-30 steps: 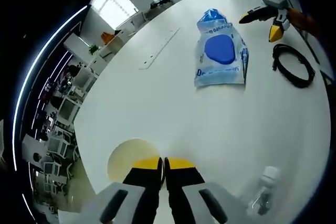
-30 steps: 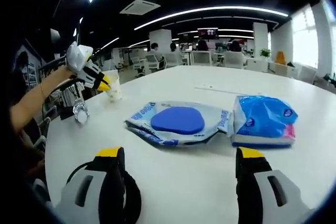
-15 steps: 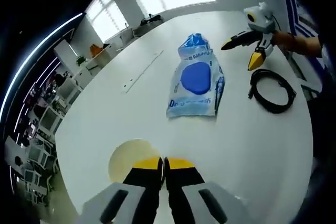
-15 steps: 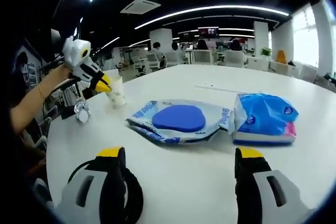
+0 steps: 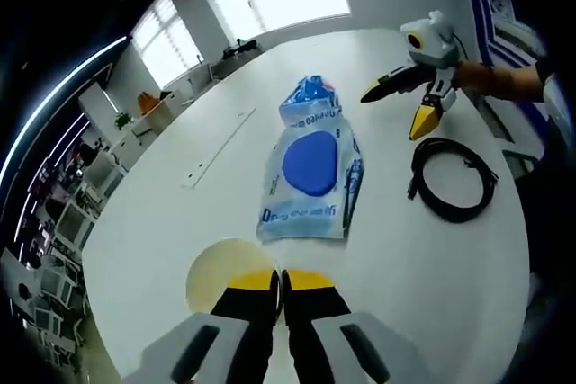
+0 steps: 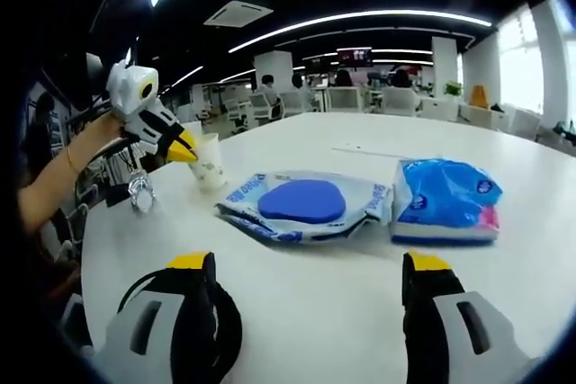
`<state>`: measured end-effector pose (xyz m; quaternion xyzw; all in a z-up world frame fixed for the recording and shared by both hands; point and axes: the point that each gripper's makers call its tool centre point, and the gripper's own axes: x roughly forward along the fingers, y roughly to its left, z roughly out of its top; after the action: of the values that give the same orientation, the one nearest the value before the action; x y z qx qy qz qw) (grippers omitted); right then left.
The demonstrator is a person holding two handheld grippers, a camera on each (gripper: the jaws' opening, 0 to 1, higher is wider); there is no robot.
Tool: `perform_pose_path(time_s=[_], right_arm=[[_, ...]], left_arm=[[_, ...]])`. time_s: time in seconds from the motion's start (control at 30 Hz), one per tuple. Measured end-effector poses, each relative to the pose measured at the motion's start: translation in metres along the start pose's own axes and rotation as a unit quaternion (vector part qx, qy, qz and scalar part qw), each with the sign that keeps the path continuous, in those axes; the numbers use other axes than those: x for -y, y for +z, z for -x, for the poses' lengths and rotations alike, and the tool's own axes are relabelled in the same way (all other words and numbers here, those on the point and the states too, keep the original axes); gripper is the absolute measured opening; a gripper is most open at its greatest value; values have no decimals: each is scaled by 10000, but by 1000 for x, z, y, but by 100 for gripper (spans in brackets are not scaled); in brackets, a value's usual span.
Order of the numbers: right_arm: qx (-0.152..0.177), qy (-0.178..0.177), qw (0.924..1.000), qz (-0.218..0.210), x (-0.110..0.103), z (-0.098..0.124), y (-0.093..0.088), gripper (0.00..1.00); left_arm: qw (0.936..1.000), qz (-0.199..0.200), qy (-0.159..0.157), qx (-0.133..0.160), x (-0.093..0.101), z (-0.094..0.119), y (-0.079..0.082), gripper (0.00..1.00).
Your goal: Arrange the tabletop items into an orderly group along one side of the table until the central work area is clear of visible clutter.
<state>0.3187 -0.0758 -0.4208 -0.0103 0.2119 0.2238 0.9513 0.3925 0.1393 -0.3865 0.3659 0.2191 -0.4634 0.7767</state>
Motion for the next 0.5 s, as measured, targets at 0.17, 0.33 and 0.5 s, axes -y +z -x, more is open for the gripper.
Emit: perform_pose_path(time_s=[0.17,0.33,0.5], right_arm=[[-6,19,10000,-17,0,0,-2,82],[-4,36,10000,-7,0,1,-2,82],[-23,15,10000,-4,2,3,-5,83]], left_arm=[[10000,-16,-46,-31,1,-3,1,1],[10000,10,-80,8,3,-8,4,1],[9999,56,-111,54,4,-10,8,1]])
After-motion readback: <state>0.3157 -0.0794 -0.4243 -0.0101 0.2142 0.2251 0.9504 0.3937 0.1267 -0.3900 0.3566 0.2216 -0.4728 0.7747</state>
